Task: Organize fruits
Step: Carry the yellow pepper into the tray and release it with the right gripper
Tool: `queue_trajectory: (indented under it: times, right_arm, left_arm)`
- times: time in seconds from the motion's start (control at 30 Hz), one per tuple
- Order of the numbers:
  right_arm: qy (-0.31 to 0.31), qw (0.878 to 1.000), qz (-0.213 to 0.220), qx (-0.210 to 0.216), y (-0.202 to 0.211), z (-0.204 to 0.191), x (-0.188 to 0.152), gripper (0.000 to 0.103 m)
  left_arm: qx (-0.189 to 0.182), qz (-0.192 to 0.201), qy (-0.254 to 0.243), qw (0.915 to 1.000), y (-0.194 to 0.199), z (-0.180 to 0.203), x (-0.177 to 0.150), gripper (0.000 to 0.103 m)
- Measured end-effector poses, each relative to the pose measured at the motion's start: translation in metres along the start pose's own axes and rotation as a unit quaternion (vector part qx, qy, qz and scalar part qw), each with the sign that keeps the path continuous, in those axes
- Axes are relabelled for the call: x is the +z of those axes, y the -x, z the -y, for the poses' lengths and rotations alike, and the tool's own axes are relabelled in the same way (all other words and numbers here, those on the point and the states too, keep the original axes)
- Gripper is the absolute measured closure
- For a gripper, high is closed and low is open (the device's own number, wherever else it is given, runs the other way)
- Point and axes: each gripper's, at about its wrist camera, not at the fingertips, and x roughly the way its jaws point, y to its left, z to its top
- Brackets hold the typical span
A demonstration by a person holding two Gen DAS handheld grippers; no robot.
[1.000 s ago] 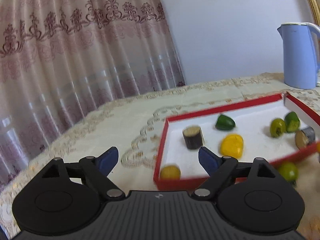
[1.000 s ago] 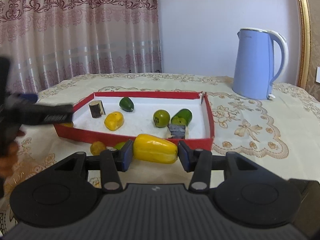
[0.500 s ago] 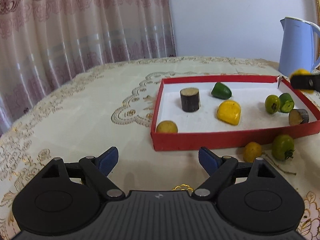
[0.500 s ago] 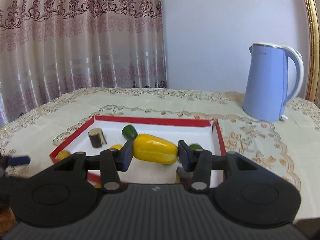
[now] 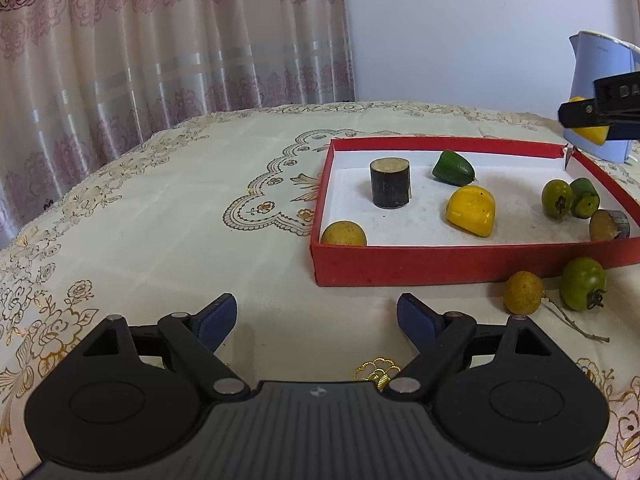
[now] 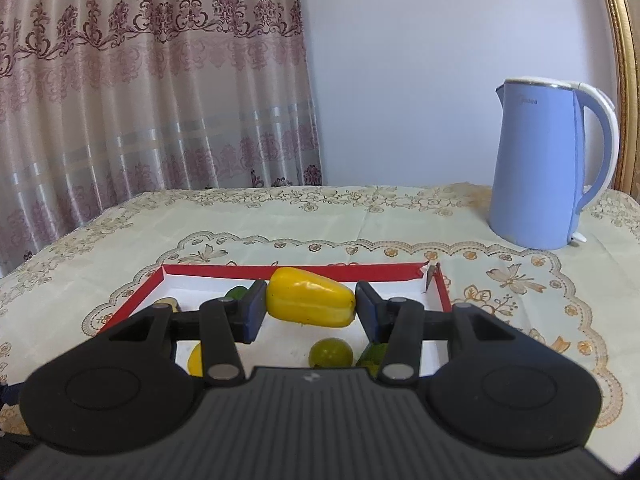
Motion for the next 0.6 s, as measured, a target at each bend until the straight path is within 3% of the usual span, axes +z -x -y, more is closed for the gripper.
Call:
queue_trajectory:
  times: [0.53,0.6]
  right_arm:
    - [-0.011,0.999,-0.035,-0.024,-0.051,0.007,0.002,0.057]
    - [-0.022,0.999,-0.037,-0.023,-0.053,0.01,-0.001,0.052]
  left_arm:
    - [-0.018,-0.014,0.032,0.9992,-0.006,-0.01,-0.001,0.011]
    - [-0.018,-0.013,0.033,0.9992,-0.006,-0.011,-0.001,0.011]
